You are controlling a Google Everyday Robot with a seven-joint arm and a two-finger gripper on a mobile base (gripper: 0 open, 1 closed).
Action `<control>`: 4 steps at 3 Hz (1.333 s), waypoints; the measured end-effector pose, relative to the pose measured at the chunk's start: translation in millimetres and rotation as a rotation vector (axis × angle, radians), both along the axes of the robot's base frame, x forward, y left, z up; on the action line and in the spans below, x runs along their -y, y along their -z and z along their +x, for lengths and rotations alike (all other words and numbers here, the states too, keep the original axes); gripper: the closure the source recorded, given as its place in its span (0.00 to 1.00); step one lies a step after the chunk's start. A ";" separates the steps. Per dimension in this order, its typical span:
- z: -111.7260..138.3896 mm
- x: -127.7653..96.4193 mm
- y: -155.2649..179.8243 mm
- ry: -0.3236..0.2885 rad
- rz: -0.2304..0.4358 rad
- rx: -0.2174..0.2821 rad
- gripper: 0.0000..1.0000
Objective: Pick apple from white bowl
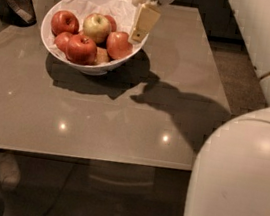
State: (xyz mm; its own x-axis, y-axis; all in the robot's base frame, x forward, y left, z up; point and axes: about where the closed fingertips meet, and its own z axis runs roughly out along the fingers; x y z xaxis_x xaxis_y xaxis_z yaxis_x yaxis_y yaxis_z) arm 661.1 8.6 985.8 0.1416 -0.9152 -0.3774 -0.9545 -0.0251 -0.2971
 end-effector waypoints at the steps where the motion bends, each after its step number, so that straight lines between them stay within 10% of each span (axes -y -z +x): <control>1: 9.9 -9.0 9.0 0.004 0.018 -0.032 0.24; 4: 10.8 -21.1 27.8 0.097 0.091 -0.223 0.21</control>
Offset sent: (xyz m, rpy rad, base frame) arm 0.0076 0.0134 -0.0277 0.0355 0.1926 -0.0256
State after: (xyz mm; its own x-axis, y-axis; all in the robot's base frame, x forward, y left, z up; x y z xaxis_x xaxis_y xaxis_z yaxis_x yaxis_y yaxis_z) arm 671.9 29.7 958.1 -0.0411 -0.8814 -0.4705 -0.9934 0.0867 -0.0757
